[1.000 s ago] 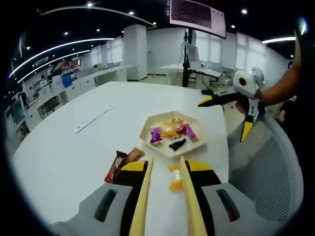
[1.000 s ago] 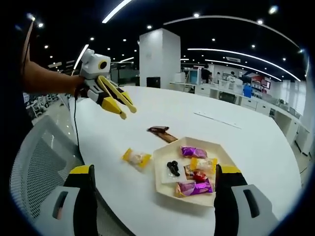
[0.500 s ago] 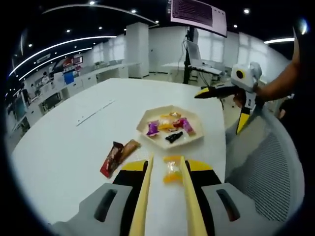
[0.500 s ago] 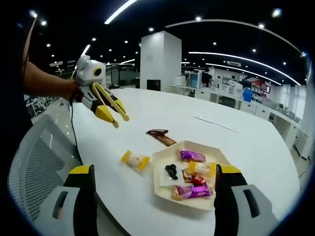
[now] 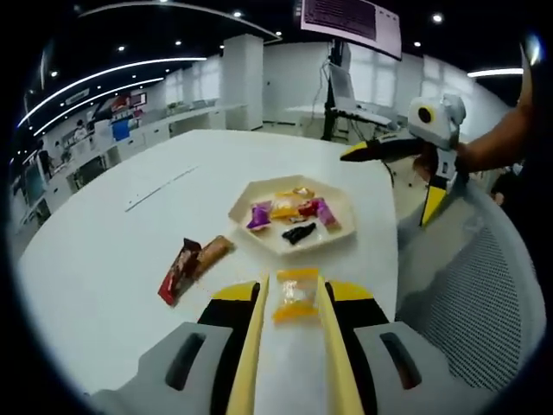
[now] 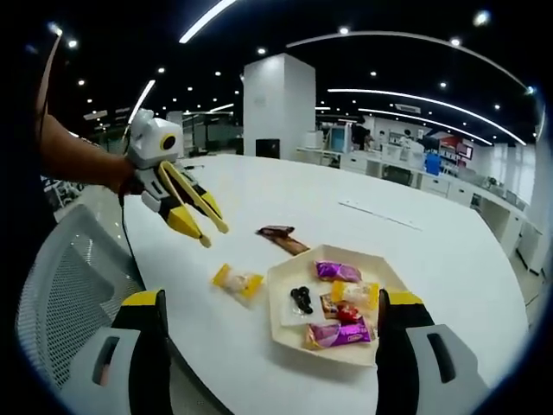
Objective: Place the target food into the container with the food tongs after gripping and lifting it, then release it inside without dropping or visibly crushing the food.
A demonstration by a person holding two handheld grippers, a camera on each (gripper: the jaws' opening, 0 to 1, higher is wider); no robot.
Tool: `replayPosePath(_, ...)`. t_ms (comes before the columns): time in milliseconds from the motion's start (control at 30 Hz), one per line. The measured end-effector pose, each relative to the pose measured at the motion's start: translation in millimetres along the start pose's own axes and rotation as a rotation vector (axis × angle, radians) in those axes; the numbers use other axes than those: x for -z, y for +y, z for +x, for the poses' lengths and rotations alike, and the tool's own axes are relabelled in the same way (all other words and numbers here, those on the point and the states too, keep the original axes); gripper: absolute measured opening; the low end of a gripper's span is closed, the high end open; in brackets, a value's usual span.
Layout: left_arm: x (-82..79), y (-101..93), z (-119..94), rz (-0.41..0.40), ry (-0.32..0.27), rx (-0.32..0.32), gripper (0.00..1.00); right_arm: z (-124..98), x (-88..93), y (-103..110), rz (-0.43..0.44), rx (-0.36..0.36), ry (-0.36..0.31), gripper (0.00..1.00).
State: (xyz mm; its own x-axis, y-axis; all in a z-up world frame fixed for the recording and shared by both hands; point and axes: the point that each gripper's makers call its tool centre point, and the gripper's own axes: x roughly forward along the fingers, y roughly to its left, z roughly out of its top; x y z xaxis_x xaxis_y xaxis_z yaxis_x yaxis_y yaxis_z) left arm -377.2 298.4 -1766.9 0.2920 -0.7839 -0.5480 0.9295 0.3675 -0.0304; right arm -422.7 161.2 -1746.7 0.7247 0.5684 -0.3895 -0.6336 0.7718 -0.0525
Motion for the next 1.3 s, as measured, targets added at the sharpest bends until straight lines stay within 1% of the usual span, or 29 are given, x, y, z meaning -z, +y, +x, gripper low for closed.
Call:
replayPosePath(33,3.3,0.9,3.3,0.001,0.021,-0.011,0.26,0.0,-0.3,-0.1,0.0,0.0,-0.001,1.0)
replayPosePath(100,7.4,1.5,8.9,-0.004,0.043,-0.019,0.26,0.0,-0.4,0.7,0.002,-0.003,-0.001,1.0)
replayPosePath(167,12.1,0.2,15.9,-0.007,0.053,-0.012,0.26,-0.2,-0.5,0.5,0.001,-0.001,-0.001,1.0)
replayPosePath(200,15.7,-2.2,18.9,-0.015,0.068,-0.005,0.26,-0.4,-0.8,0.2,0.003,0.0,-0.002,1.0)
replayPosePath(267,16.7,-4.4,22.6,-0.013,0.071,-0.003,0.26,-0.4,-0.6,-0.2,0.006,0.002,-0.002,1.0)
replayPosePath(333,18.9,-4.3,29.1,-0.015,0.087,-0.006,0.26,-0.5,-1.0,-0.1,0.009,0.002,-0.005,1.0)
replayPosePath(433,26.9,1.1,36.6,-0.01,0.134,-0.035,0.27,-0.8,-1.4,-0.7,0.011,0.004,-0.007,1.0)
replayPosePath(500,28.0,1.2,41.0,-0.003,0.138,-0.038,0.27,-0.9,-1.6,-1.1,0.013,0.006,-0.009,1.0)
replayPosePath(533,30.0,-0.8,42.4,-0.01,0.149,-0.027,0.27,-1.0,-1.7,-1.3,0.013,0.006,-0.01,1.0)
replayPosePath(567,30.7,-1.4,43.8,-0.003,0.149,-0.031,0.27,-0.9,-1.8,-1.1,0.016,0.005,-0.012,1.0)
replayPosePath(633,34.3,-3.7,45.2,0.003,0.168,-0.024,0.26,-1.1,-2.1,-1.4,0.015,0.007,-0.012,1.0)
replayPosePath(667,35.8,-1.5,46.5,0.019,0.17,-0.04,0.26,-1.2,-2.3,-1.3,0.018,0.006,-0.014,1.0)
replayPosePath(700,37.4,-1.1,47.3,0.019,0.178,-0.042,0.26,-1.1,-2.5,-1.3,0.019,0.006,-0.015,0.99)
replayPosePath(733,39.9,-3.4,48.1,0.012,0.19,-0.028,0.26,-1.3,-2.5,-1.7,0.02,0.008,-0.014,1.0)
replayPosePath(867,45.4,-3.6,52.9,0.025,0.207,-0.022,0.26,-1.3,-1.8,-1.9,0.019,0.01,-0.011,1.0)
replayPosePath(1033,47.6,-3.3,55.4,0.021,0.217,-0.017,0.25,-1.5,-1.8,-1.9,0.029,0.011,-0.011,0.99)
replayPosePath(1100,48.2,-6.1,56.4,0.051,0.218,-0.003,0.24,-1.4,-1.6,-1.8,0.028,0.011,-0.008,0.99)
replayPosePath(1167,48.3,-5.8,55.8,0.068,0.222,-0.007,0.23,-1.5,-2.2,-1.8,0.031,0.012,-0.011,0.99)
replayPosePath(1300,48.2,-5.3,55.6,0.076,0.219,-0.005,0.21,-1.5,-1.7,-2.4,0.032,0.014,-0.011,0.99)
